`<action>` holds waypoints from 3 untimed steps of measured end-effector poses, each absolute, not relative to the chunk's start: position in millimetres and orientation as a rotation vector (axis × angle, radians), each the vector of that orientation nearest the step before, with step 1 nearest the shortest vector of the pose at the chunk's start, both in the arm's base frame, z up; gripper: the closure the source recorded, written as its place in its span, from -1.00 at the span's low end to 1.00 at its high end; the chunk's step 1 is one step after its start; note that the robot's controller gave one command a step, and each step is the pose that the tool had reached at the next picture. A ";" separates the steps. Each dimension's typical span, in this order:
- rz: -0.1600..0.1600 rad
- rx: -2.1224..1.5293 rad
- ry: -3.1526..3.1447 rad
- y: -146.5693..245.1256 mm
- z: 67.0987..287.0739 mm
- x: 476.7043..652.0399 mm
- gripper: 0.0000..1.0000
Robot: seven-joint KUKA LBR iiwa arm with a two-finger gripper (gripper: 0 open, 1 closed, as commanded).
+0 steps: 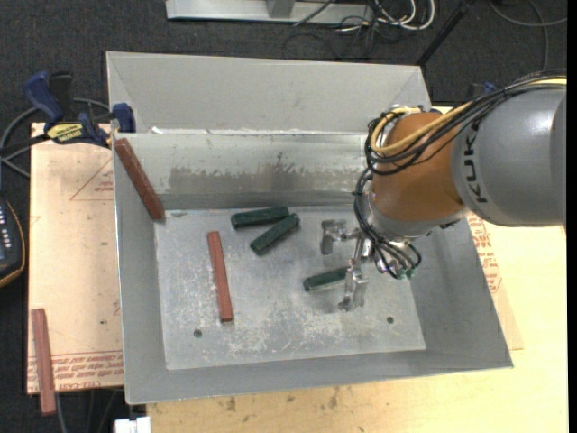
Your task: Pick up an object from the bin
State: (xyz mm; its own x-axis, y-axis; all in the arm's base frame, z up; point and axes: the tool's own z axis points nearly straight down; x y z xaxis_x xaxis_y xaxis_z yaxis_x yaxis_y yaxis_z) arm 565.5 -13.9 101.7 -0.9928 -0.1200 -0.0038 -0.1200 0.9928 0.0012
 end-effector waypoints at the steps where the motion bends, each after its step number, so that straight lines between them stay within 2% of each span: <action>1: 0.002 -0.095 3.139 -17.1 102.8 558.7 -1.00; 2: 0.002 0.083 3.141 -20.1 68.8 556.3 -1.00; 3: 0.002 0.082 3.140 -19.9 68.9 556.6 -1.00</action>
Offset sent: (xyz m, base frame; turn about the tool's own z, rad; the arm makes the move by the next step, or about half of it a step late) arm -0.0072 -0.0036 0.0015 0.0600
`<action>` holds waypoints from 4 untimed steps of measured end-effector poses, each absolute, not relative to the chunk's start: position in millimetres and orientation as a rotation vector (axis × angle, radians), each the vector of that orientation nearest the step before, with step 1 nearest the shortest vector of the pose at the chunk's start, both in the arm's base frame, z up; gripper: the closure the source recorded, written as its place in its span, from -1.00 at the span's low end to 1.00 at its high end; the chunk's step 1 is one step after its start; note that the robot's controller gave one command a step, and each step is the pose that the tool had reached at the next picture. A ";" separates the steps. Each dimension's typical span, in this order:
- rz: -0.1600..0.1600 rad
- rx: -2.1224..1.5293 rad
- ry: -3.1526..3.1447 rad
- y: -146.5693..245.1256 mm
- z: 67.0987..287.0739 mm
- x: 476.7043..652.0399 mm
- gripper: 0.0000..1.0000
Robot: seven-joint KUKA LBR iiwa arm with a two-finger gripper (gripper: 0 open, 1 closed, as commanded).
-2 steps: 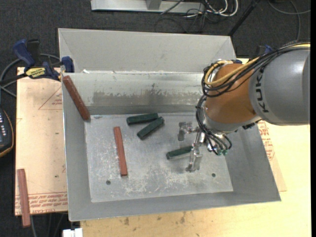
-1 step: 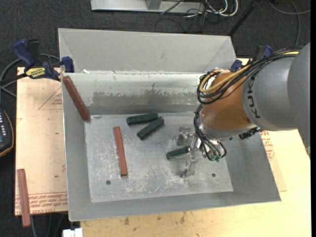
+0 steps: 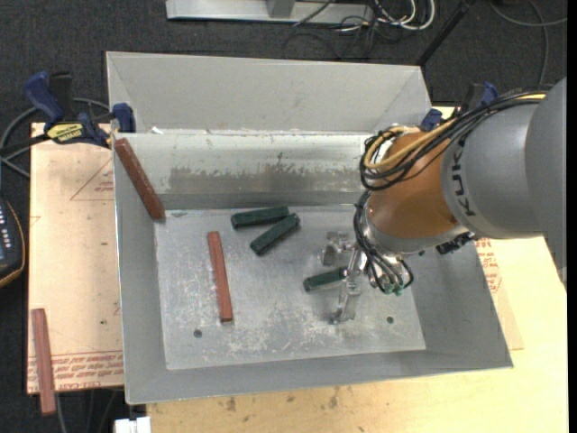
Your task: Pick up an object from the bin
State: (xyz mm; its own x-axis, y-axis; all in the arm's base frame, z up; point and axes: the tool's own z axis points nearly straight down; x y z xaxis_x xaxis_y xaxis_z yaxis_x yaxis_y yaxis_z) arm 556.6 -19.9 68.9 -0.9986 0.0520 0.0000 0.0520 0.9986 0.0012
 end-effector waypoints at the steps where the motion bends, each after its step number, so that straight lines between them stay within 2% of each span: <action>1: 0.001 0.081 3.139 -20.0 70.3 557.4 1.00; 3: 0.001 0.078 3.137 -19.8 94.8 559.0 1.00; 4: 0.001 0.077 3.136 -19.8 113.9 560.3 1.00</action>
Offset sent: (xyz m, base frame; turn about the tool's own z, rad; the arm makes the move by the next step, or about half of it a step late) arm 0.0000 0.0000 0.0000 0.0000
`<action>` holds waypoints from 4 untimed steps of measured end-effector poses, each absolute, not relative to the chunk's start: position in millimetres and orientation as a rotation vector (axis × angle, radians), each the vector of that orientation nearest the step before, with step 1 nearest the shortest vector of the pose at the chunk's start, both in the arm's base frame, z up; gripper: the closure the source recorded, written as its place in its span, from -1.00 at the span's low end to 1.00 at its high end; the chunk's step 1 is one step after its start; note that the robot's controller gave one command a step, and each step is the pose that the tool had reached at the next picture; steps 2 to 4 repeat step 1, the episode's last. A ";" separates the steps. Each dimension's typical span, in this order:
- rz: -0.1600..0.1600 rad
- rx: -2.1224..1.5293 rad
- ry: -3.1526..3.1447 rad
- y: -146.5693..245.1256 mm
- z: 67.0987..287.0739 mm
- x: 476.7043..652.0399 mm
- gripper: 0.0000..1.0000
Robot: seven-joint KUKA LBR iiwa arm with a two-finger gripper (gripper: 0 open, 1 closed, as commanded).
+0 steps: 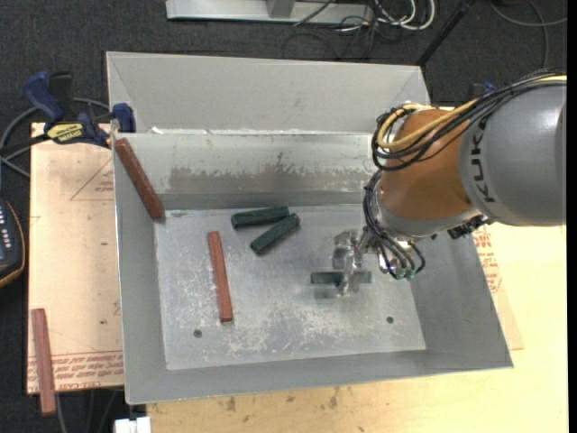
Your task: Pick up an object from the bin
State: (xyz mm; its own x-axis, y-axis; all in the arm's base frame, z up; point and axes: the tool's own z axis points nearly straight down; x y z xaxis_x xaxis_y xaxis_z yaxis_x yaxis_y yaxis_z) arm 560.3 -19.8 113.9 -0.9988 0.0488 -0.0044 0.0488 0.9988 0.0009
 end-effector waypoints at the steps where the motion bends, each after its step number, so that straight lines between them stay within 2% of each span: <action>1: 0.001 0.076 3.139 -19.8 115.0 560.6 1.00; 4: 0.001 0.076 3.139 -19.8 115.0 560.6 1.00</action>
Offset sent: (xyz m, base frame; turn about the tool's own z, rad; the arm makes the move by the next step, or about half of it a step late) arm -0.0001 0.0001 0.0018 0.0000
